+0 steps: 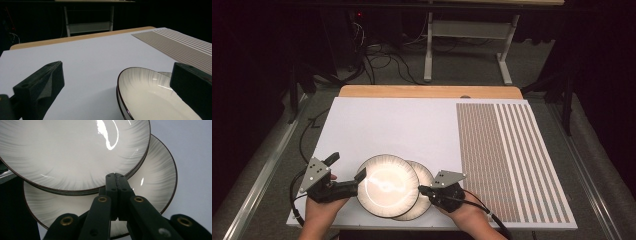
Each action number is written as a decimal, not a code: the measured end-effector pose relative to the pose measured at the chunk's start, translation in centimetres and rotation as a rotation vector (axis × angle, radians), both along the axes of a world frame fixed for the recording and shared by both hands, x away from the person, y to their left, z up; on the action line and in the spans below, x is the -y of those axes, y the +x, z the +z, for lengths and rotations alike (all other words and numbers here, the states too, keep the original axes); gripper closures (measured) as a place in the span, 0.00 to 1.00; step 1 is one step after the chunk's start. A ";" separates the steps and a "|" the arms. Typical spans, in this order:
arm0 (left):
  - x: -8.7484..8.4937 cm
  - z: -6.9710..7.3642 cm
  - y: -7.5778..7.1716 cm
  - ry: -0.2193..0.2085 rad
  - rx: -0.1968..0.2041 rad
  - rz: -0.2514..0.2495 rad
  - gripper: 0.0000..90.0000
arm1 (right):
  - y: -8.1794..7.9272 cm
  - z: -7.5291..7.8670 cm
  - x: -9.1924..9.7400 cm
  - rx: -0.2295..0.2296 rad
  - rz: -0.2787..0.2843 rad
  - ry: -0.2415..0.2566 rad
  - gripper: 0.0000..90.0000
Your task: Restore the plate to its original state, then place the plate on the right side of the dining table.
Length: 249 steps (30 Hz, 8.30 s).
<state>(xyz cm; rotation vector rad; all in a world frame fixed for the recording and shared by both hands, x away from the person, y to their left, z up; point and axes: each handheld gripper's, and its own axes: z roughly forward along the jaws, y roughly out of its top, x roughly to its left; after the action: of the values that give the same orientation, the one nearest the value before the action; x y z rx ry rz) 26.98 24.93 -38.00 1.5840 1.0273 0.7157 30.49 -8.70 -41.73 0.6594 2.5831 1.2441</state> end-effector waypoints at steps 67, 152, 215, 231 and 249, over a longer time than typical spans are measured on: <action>-0.2 0.2 -0.2 -0.007 0.013 -0.007 0.00 | 0.1 0.4 0.5 0.007 -0.005 0.001 1.00; -0.1 0.1 -0.1 -0.019 0.005 -0.026 0.01 | 0.7 2.8 5.4 0.054 -0.154 0.053 1.00; 1.0 0.2 -0.1 0.015 0.003 -0.071 0.01 | 0.2 6.7 10.2 0.219 -0.260 0.212 0.39; 0.9 0.3 0.0 0.015 -0.008 -0.057 0.00 | 0.7 3.8 5.2 0.057 -0.084 0.085 1.00; 1.0 0.2 0.0 0.017 -0.007 -0.057 0.00 | 0.1 2.3 3.7 0.003 -0.002 -0.056 1.00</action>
<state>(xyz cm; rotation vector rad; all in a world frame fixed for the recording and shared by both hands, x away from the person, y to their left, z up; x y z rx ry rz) 26.95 23.97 -37.75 1.6249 0.9801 0.6823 30.62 -12.43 -39.42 0.6490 2.6034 1.1671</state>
